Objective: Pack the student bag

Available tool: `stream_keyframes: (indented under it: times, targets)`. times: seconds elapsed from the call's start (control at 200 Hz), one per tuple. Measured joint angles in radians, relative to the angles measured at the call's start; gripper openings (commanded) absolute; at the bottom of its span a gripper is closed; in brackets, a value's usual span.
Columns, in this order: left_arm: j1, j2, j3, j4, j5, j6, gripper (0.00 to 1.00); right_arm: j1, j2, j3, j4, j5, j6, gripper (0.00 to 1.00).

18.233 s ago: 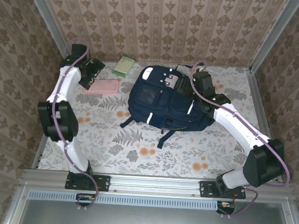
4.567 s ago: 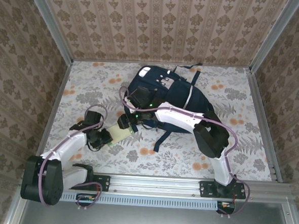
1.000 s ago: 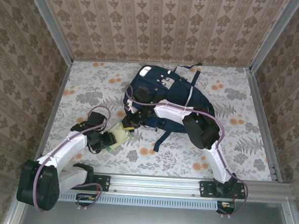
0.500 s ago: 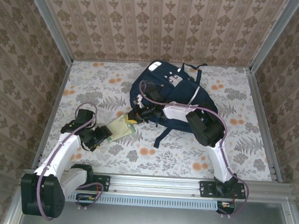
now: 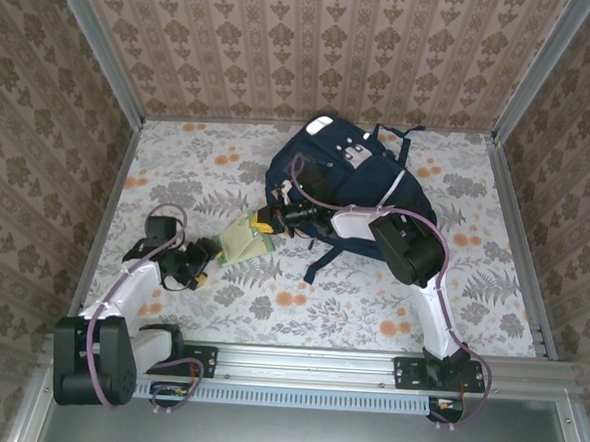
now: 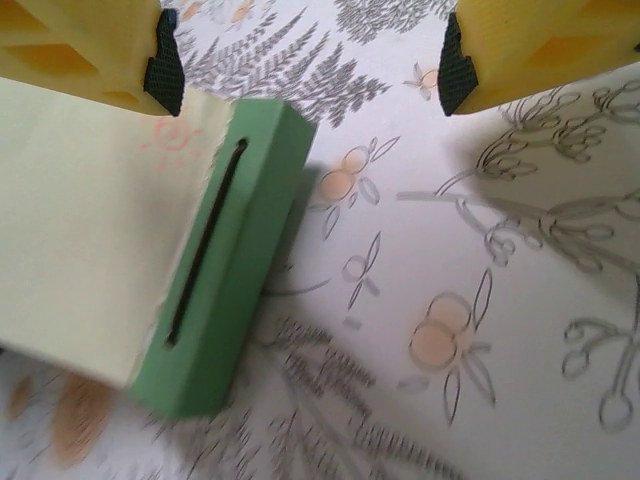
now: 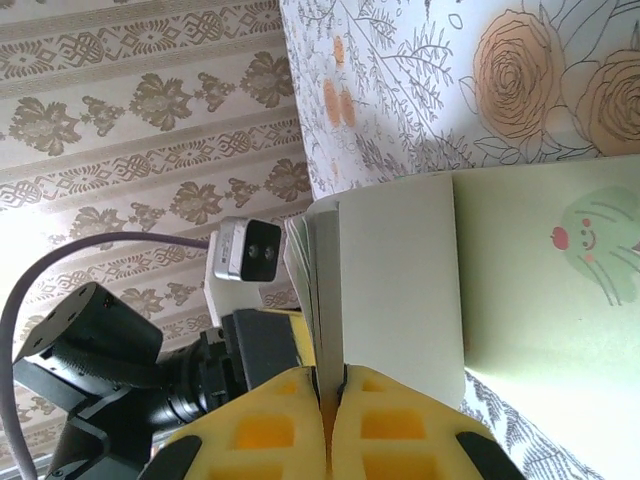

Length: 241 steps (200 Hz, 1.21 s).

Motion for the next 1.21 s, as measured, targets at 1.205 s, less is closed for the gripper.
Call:
stream_keyframes:
  times: [1.205]
  targets:
    - [0.016,0.089,-0.069,0.529,0.153,-0.246,0.4,-0.015,-0.062,-0.08,0.319,-0.024,0.332,0.0]
